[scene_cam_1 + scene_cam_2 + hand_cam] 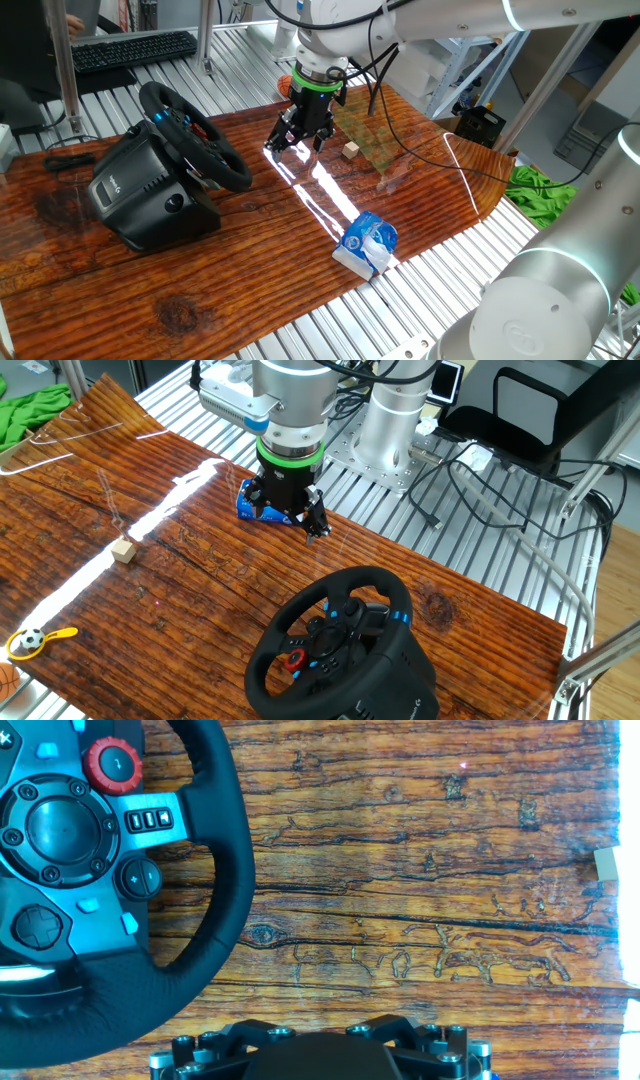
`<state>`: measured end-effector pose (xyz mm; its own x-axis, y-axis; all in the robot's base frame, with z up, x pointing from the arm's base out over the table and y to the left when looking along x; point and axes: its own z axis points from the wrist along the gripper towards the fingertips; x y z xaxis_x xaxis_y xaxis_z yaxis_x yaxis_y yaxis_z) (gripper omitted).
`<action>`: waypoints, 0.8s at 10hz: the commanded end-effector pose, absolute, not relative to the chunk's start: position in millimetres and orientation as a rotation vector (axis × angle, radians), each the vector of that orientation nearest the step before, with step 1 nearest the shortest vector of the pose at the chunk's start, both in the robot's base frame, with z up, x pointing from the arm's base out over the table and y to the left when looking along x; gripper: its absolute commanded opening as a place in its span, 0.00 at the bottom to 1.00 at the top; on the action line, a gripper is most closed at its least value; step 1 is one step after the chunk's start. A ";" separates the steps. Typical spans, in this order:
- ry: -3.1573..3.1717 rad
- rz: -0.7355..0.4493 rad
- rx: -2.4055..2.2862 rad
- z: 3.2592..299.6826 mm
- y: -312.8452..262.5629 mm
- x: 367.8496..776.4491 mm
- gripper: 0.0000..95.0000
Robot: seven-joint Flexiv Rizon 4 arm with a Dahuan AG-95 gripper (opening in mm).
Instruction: Rotate the steering wheel 90 degrees clockwise
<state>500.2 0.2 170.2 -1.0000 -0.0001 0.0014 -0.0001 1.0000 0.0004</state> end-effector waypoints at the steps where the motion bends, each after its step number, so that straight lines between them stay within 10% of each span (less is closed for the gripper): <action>1: -3.142 0.000 0.000 170.0 0.0 500.0 1.00; 2: -3.105 -0.023 -0.112 170.0 0.0 500.0 0.00; 8: -3.098 -0.028 -0.111 170.1 0.1 500.0 0.00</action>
<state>500.2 0.5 170.2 -0.9964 0.0711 0.0452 0.0720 0.9972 0.0180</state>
